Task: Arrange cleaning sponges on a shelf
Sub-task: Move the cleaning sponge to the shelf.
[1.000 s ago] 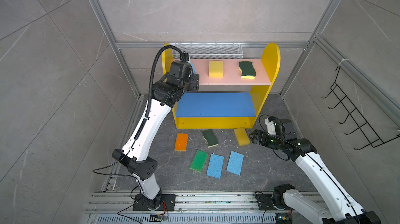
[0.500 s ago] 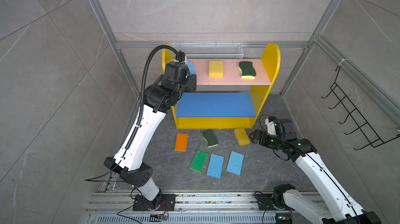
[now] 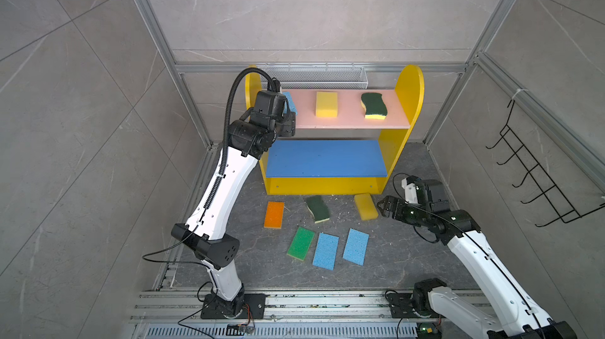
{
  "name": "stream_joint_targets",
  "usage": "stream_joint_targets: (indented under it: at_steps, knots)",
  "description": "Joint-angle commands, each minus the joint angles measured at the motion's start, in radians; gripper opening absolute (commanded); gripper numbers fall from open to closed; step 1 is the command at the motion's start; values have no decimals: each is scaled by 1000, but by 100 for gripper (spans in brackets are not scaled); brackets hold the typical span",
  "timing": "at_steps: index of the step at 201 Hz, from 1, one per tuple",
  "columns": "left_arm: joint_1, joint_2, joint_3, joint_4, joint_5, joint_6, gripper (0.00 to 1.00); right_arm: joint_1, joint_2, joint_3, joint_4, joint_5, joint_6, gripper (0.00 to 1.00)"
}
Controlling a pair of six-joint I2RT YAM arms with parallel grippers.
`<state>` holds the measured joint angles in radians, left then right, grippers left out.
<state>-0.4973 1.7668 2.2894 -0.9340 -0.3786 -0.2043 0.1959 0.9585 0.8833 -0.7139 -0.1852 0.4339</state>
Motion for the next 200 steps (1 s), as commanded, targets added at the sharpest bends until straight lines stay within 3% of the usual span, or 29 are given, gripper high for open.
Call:
stream_joint_targets:
  at_steps: [1,113,200]
  knots:
    - [24,-21,-5,0,12,-32,73,-2,2,23,-13,-11,8,98]
    - [75,70,28,19,104,18,71,-3,17,19,-9,-16,8,98]
    - [88,57,-6,30,103,25,52,-3,18,20,-12,-16,3,98]
